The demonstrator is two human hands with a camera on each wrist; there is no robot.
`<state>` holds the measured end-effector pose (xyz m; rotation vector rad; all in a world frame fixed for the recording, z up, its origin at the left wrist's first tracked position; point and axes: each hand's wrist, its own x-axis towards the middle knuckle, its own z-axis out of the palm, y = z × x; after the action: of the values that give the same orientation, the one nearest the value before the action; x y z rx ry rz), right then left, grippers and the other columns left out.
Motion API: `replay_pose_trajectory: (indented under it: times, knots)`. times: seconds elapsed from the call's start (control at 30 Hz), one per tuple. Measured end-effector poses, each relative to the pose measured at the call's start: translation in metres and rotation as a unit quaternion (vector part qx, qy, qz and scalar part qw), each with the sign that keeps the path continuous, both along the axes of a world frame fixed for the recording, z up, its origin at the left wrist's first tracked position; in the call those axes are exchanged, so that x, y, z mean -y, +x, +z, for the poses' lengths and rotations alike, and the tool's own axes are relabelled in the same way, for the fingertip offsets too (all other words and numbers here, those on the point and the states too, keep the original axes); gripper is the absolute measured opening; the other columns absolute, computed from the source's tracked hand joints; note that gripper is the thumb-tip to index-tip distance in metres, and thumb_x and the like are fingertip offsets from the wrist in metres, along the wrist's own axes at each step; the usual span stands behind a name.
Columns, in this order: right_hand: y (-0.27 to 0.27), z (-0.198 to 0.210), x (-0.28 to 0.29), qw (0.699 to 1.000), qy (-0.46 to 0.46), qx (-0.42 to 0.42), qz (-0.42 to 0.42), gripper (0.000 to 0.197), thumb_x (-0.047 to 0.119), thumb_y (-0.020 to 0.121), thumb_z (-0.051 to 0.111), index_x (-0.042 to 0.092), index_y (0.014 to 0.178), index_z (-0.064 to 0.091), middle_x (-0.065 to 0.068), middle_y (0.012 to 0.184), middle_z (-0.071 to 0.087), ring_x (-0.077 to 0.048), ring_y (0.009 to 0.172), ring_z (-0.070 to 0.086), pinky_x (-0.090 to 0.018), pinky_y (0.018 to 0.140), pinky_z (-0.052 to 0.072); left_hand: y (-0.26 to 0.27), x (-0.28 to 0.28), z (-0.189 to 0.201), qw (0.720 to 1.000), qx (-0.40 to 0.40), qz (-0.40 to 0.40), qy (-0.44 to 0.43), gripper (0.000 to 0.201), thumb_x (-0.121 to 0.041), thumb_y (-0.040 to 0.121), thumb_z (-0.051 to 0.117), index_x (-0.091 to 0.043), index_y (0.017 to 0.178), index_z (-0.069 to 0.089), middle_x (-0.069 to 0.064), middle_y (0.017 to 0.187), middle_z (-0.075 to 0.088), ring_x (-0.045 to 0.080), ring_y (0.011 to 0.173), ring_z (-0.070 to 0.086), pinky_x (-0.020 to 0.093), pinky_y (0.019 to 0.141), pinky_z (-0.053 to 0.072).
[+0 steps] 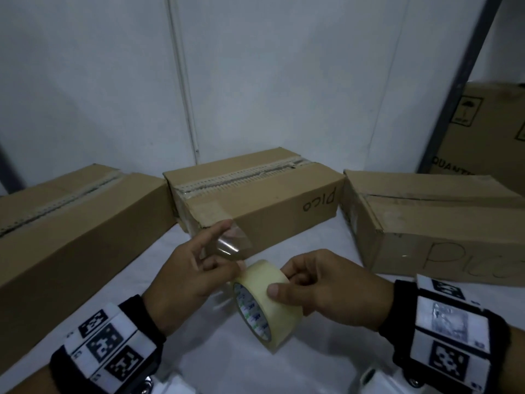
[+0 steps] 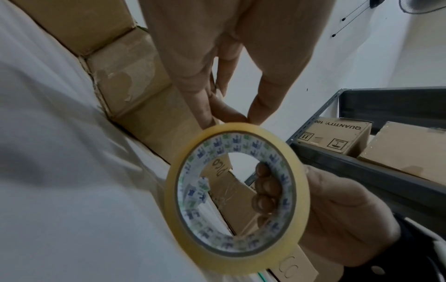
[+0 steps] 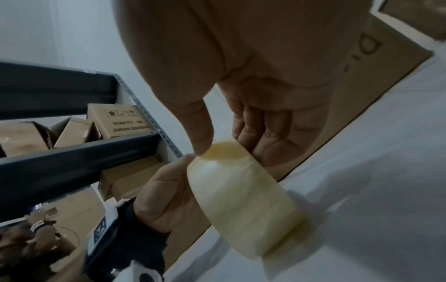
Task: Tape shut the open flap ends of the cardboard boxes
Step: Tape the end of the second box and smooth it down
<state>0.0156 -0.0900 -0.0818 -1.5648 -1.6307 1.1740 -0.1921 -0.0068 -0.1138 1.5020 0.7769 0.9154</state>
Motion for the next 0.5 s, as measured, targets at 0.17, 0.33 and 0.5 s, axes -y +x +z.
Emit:
replay_pose_trajectory:
  times: [0.17,0.33,0.5]
  knots:
    - [-0.011,0.007,0.004,0.991,0.099,0.082,-0.023,0.04,0.058,0.082,0.058,0.029,0.108,0.052,0.004,0.097,0.068,-0.005,0.066,0.063,-0.023,0.059,0.052,0.002,0.002,0.003,1.0,0.027,-0.002,-0.014,0.087,-0.026,0.051,0.08,-0.032,0.132,0.047,0.027,0.079,0.068,0.02,0.081,0.068,0.023,0.074,0.054]
    - [-0.024,0.023,-0.002,0.96,0.212,0.18,0.021,0.02,0.027,0.098,0.05,0.022,0.116,0.059,-0.007,0.097,0.072,0.012,0.045,0.054,-0.005,0.041,0.039,0.001,0.004,0.006,0.998,0.044,0.003,-0.038,0.086,-0.023,0.051,0.081,-0.033,0.13,0.049,0.033,0.099,0.067,0.027,0.094,0.068,0.037,0.09,0.053]
    - [-0.026,0.025,-0.007,0.957,0.211,0.196,0.042,0.025,0.026,0.097,0.051,0.028,0.113,0.069,-0.007,0.087,0.075,0.001,0.034,0.054,-0.01,0.032,0.04,0.0,0.002,0.004,0.998,0.049,0.001,-0.043,0.078,-0.01,0.061,0.076,-0.03,0.132,0.05,0.033,0.1,0.067,0.024,0.09,0.068,0.042,0.093,0.05]
